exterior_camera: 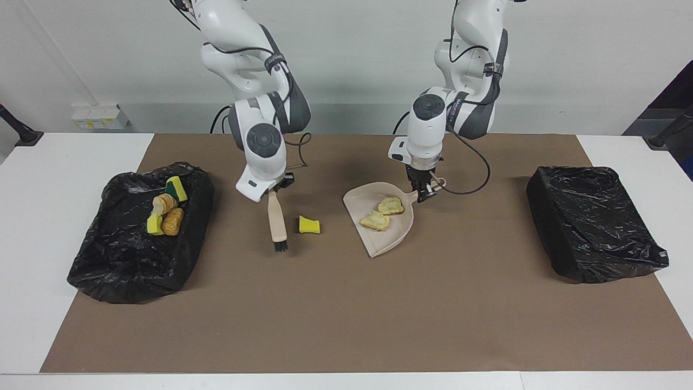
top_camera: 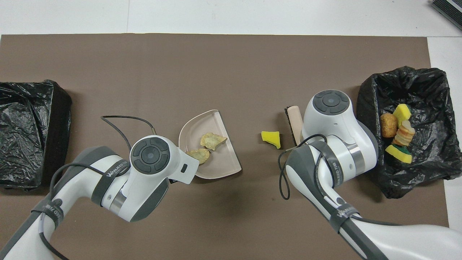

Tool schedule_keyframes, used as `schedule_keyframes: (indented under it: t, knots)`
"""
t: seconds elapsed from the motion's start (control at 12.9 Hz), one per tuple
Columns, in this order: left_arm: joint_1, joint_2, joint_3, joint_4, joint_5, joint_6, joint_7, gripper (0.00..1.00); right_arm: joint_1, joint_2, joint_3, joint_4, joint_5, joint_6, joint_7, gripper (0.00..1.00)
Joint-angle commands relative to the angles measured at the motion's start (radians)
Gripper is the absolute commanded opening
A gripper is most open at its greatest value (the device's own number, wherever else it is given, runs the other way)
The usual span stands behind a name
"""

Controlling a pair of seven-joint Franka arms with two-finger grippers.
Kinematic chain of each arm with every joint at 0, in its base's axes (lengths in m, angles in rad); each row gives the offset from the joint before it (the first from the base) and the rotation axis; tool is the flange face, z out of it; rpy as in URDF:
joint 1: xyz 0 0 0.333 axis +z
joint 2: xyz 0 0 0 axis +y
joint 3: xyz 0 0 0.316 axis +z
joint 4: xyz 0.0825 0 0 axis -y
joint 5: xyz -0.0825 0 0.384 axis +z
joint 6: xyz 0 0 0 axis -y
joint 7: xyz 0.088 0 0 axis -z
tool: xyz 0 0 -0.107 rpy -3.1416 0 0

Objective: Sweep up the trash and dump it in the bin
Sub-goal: 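Carry the dustpan toward the far bin while the right gripper lowers the brush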

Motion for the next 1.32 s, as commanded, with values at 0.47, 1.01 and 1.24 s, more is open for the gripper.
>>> schedule_keyframes:
  t: [0.47, 1.01, 1.24]
  knots:
    - [-0.005, -0.029, 0.004, -0.031, -0.001, 0.001, -0.008, 0.0, 0.196, -0.023, 0.022, -0.058, 0.594, 0.162, -0.02, 0.0]
    - [0.089, -0.05, 0.007, 0.003, -0.001, -0.048, 0.111, 0.0, 0.176, -0.201, 0.006, -0.024, 0.426, -0.031, 0.193, 0.0]
    - [0.2, -0.102, 0.009, 0.035, -0.001, -0.115, 0.28, 0.0, 0.179, -0.273, 0.019, -0.066, 0.41, -0.057, 0.316, 0.0]
